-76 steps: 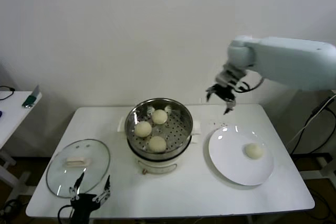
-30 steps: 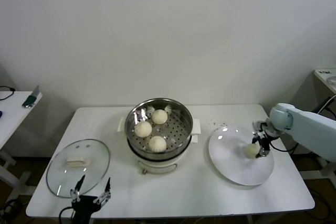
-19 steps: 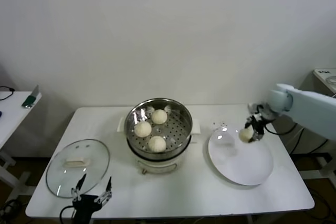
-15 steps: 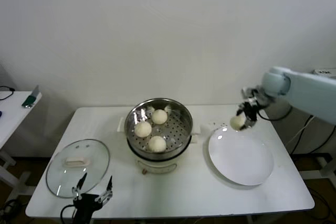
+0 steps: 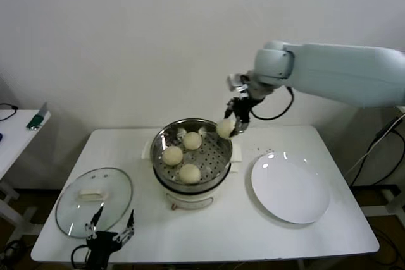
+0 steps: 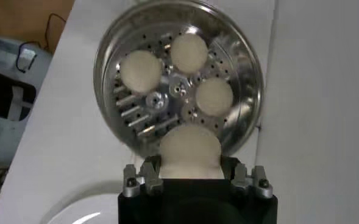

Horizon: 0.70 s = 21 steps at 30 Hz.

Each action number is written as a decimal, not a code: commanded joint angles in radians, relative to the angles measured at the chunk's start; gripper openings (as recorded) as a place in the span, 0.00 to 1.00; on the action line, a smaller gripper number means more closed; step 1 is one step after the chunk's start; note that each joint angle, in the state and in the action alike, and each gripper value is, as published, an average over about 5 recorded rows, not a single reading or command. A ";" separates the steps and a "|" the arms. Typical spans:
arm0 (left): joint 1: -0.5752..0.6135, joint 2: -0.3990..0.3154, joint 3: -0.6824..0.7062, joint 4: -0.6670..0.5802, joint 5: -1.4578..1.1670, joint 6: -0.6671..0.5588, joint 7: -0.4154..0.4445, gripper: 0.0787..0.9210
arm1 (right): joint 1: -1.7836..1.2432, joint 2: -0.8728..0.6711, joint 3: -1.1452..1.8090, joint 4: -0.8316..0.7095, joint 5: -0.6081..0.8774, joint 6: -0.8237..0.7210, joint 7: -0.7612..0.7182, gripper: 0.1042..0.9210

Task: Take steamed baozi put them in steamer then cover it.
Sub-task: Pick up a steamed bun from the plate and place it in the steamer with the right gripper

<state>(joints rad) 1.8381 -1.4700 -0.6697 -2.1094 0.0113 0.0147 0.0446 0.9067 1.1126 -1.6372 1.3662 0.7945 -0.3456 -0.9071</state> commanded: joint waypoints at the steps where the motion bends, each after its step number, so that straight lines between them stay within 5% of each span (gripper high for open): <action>1: 0.000 0.000 -0.003 0.001 -0.005 0.001 0.000 0.88 | -0.111 0.182 -0.007 -0.015 0.015 -0.050 0.073 0.67; 21: 0.002 0.007 -0.005 0.009 -0.008 0.002 -0.002 0.88 | -0.262 0.187 -0.001 -0.127 -0.126 -0.076 0.113 0.67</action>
<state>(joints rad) 1.8400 -1.4637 -0.6739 -2.1008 0.0040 0.0156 0.0428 0.6944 1.2741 -1.6395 1.2638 0.7000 -0.4120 -0.8112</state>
